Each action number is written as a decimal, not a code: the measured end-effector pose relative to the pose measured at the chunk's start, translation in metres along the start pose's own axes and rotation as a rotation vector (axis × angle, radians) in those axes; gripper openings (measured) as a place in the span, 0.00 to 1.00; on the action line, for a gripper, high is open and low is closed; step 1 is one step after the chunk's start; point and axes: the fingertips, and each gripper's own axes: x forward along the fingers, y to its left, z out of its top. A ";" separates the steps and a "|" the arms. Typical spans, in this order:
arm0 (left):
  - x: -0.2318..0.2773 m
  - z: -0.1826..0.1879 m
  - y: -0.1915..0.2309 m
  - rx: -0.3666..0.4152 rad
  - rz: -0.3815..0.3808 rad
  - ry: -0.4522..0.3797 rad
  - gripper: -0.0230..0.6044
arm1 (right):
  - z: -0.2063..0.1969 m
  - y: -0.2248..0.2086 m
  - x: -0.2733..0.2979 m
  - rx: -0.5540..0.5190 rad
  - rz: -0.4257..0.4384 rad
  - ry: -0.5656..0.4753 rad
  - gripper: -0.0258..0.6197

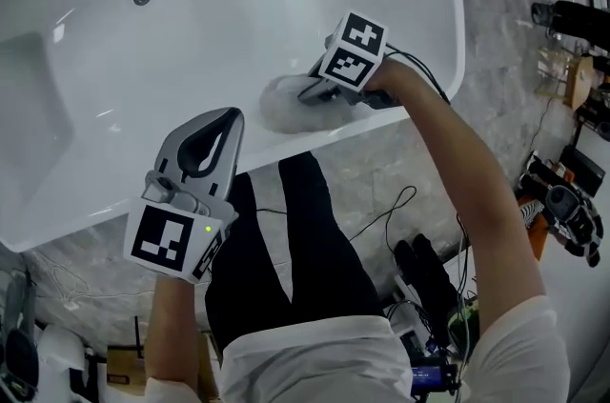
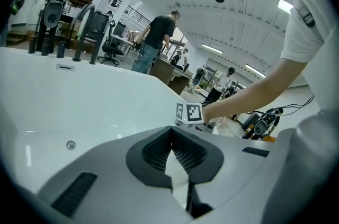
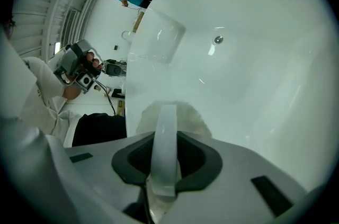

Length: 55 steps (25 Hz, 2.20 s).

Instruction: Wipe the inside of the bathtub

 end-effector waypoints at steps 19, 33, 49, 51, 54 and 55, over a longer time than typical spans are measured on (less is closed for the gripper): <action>0.048 0.015 -0.110 0.005 -0.061 0.040 0.05 | -0.070 -0.046 -0.057 -0.081 -0.150 -0.018 0.18; 0.042 0.052 -0.087 -0.033 0.072 -0.028 0.05 | -0.044 -0.016 -0.103 -0.223 -0.220 -0.205 0.18; -0.021 0.167 -0.067 0.032 0.138 -0.123 0.05 | 0.067 0.146 -0.260 -0.296 -0.322 -0.753 0.18; -0.033 0.174 -0.076 0.050 0.131 -0.128 0.05 | 0.065 0.168 -0.270 -0.302 -0.337 -0.789 0.18; -0.047 0.186 -0.085 0.075 0.128 -0.134 0.05 | 0.067 0.196 -0.288 -0.307 -0.357 -0.852 0.18; -0.052 0.189 -0.087 0.078 0.129 -0.138 0.05 | 0.067 0.206 -0.295 -0.305 -0.362 -0.878 0.18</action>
